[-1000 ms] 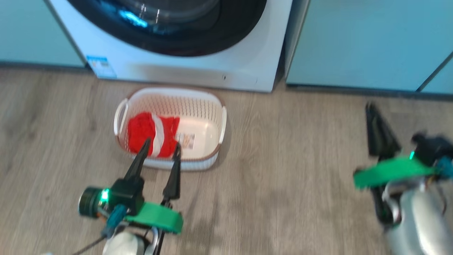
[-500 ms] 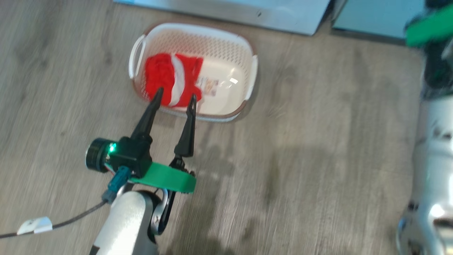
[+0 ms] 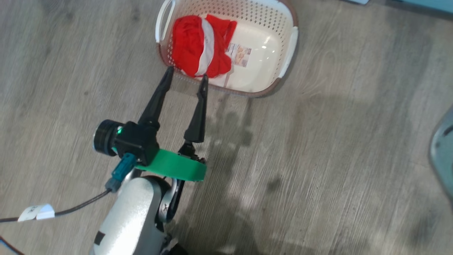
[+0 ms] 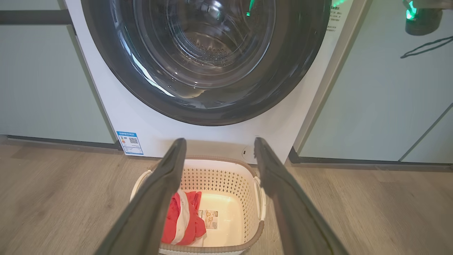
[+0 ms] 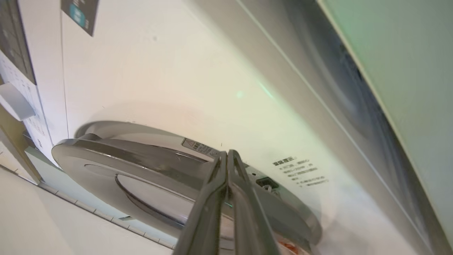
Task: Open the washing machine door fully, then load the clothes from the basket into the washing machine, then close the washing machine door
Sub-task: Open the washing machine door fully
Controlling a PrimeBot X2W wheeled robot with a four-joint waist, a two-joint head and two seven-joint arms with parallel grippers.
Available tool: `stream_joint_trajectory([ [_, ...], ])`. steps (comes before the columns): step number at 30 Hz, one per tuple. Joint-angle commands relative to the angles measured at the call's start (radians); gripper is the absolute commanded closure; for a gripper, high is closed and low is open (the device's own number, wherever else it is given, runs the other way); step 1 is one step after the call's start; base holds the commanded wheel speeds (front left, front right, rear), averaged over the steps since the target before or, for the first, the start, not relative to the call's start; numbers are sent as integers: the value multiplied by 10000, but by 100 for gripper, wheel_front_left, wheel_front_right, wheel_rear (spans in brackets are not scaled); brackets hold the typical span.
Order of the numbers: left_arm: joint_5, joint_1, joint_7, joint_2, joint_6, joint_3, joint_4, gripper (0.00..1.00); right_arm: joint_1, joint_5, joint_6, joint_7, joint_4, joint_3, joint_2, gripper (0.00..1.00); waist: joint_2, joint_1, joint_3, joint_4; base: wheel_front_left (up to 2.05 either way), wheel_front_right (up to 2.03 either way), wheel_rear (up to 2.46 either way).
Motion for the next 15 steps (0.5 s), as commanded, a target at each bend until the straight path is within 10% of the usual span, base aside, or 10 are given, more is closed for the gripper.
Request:
stream_joint_trajectory([
  [1,-109,-100,-95,95,73,179,-356,0,-949,-151,73,270,204,-74,182,100,1,-2,202,168,0,0,0],
  [15,-409,-155,-95,95,254,-211,-411,0,-3250,-1333,73,825,2882,-1837,-94,100,1,-2,475,661,0,0,0],
])
